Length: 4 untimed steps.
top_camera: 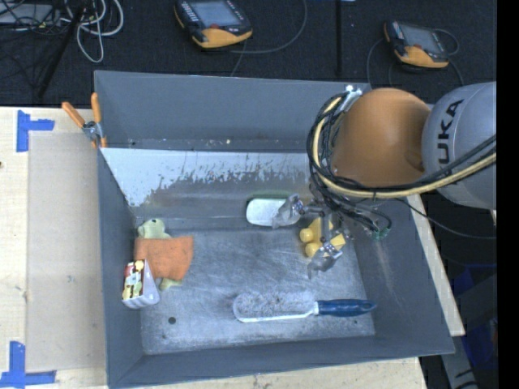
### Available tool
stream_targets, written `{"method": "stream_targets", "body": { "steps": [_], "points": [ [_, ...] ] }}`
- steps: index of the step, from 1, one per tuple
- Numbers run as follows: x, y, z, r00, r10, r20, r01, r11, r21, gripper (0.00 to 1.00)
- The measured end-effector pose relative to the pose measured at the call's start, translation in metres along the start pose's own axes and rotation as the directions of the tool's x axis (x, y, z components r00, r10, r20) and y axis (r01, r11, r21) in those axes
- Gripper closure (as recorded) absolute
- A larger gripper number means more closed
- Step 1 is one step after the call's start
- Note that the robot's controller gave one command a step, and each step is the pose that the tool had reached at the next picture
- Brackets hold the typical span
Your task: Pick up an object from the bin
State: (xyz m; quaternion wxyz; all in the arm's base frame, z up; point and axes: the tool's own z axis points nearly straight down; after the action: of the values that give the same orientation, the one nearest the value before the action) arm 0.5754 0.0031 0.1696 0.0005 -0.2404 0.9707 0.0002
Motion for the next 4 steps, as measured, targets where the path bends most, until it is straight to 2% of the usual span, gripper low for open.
{"method": "stream_targets", "body": {
  "steps": [1, 2, 3, 4],
  "points": [
    [-0.021, -0.028, 0.068, 0.961, -0.275, 0.0, 0.275, 0.961, -0.001, 1.0],
    [-0.021, -0.028, 0.066, 0.962, -0.273, 0.001, 0.273, 0.962, -0.001, 1.0],
    [-0.027, -0.021, 0.034, 0.975, -0.222, -0.002, 0.222, 0.975, -0.003, 1.0],
    [-0.038, -0.024, 0.014, 0.979, -0.205, 0.005, 0.205, 0.979, 0.002, 1.0]
  ]
}}
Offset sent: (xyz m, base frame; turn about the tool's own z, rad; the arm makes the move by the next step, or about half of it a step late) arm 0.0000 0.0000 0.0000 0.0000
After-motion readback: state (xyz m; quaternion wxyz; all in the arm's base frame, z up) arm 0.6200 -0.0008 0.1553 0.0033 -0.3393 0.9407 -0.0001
